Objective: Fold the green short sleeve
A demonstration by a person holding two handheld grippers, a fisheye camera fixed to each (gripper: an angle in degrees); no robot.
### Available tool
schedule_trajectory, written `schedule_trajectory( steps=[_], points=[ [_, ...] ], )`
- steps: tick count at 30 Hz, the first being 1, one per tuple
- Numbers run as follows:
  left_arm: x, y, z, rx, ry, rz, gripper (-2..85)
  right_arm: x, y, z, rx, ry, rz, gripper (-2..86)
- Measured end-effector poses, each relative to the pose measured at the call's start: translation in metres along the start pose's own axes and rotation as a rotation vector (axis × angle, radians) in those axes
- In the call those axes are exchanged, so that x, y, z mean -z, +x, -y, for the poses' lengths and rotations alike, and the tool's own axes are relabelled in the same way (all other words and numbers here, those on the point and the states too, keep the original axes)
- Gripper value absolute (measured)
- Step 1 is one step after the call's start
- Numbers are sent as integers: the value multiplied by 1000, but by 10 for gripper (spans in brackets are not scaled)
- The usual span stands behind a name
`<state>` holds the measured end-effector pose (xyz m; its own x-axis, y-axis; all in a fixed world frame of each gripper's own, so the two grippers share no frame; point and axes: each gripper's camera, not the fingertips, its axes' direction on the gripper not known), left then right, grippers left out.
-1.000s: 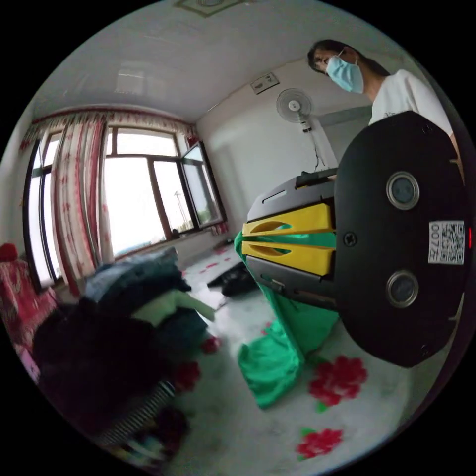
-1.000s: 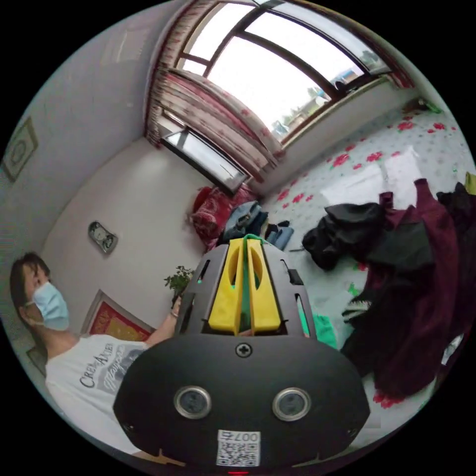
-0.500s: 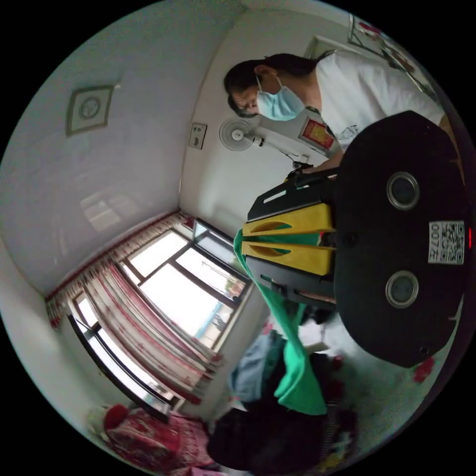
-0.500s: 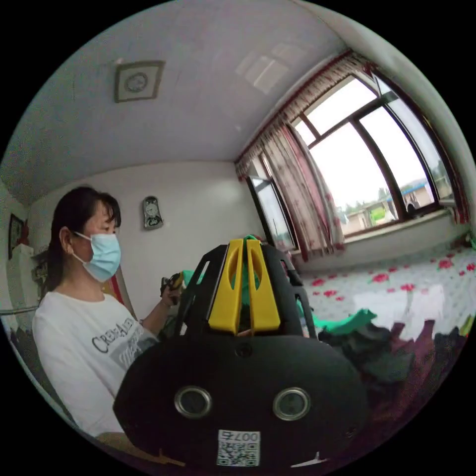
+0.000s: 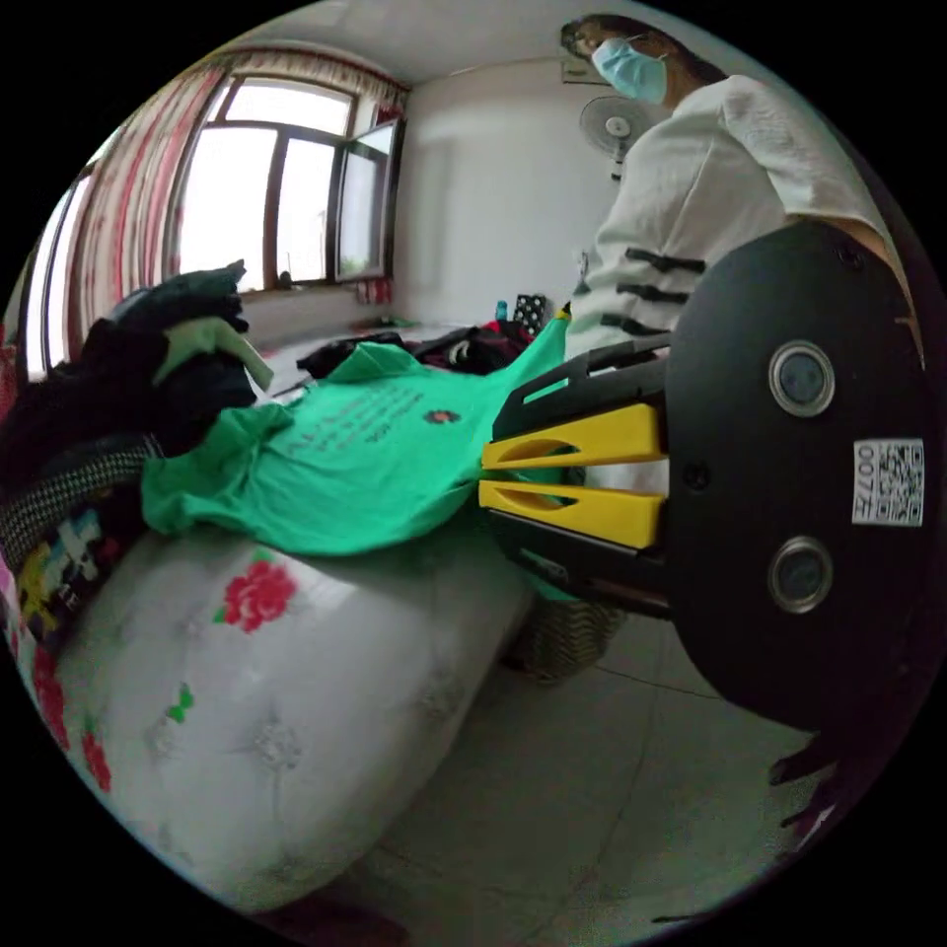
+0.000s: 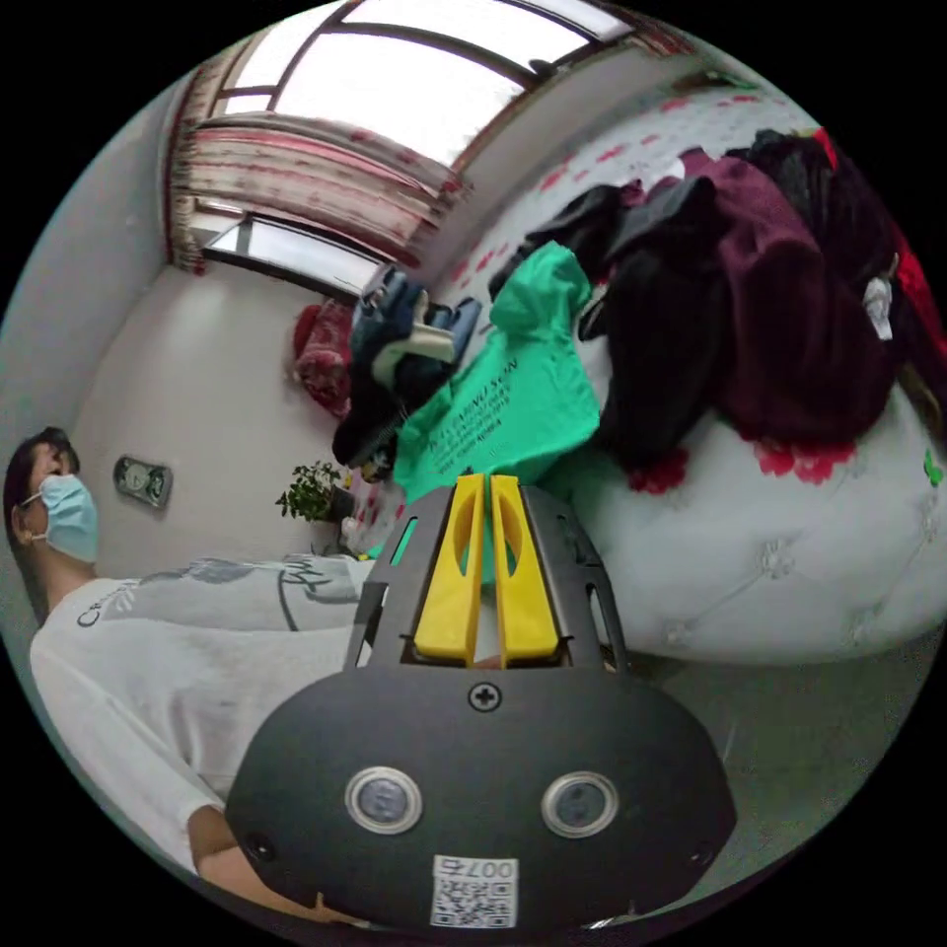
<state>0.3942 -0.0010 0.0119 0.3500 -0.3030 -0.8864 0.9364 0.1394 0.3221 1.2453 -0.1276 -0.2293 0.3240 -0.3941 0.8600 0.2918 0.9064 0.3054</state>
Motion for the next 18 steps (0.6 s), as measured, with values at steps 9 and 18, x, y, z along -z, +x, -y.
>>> schedule_trajectory(
  steps=[9, 18],
  points=[
    [-38, -31, -21, -20, 41, 201, 118, -30, 25, 12, 5, -21, 1, -3],
    [-88, -43, -8, -146, -94, 32, 2, -62, 51, 33, -18, -9, 40, -3]
  ],
)
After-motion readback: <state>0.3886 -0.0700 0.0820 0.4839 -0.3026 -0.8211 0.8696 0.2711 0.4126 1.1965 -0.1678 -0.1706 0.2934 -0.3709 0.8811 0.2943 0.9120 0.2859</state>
